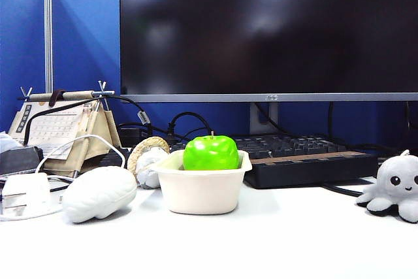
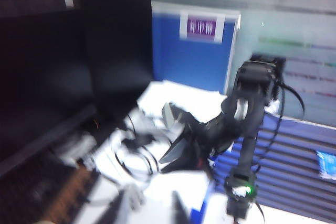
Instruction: Place the tilting octopus upright.
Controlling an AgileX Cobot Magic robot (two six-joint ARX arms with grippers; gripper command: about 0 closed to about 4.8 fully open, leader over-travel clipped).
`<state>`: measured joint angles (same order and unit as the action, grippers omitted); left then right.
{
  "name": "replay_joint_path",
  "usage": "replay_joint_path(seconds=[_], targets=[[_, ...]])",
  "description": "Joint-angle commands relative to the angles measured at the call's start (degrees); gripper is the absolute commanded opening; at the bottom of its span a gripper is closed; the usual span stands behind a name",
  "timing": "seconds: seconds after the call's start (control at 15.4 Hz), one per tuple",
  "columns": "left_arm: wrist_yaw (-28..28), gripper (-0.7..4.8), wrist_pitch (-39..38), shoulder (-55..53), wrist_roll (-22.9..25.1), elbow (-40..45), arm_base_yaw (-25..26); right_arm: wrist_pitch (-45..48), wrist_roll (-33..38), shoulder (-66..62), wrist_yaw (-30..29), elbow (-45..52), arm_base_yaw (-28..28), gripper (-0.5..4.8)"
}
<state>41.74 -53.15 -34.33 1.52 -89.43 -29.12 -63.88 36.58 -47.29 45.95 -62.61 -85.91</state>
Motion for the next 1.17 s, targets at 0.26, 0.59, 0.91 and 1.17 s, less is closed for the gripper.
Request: replay_joint_path(seconds=[0.26,0.59,0.91,1.17], targets=[[-3.4,-0.06,-6.6,11.9,0.0,0.0,0.1,27.3,-23.9,14.4,-2.8,-0.3,-6.2,-0.01],[-22.3,-0.06,-0.5,12.1,6.1,6.6,0.1,41.8,-49.8,19.8,2.2,-0.1,-6.1,-0.01],[-22.3,-0.06,27.3,11.1,5.0,32.6,0.1,47.4,-62.3,19.8,3.0,-0.1,-6.1,-0.01],[-22.0,-0.05,34.4,5.2,4.0,45.9,0.1,46.1,-60.4,19.8,1.5,7.0,-6.1,-0.01]])
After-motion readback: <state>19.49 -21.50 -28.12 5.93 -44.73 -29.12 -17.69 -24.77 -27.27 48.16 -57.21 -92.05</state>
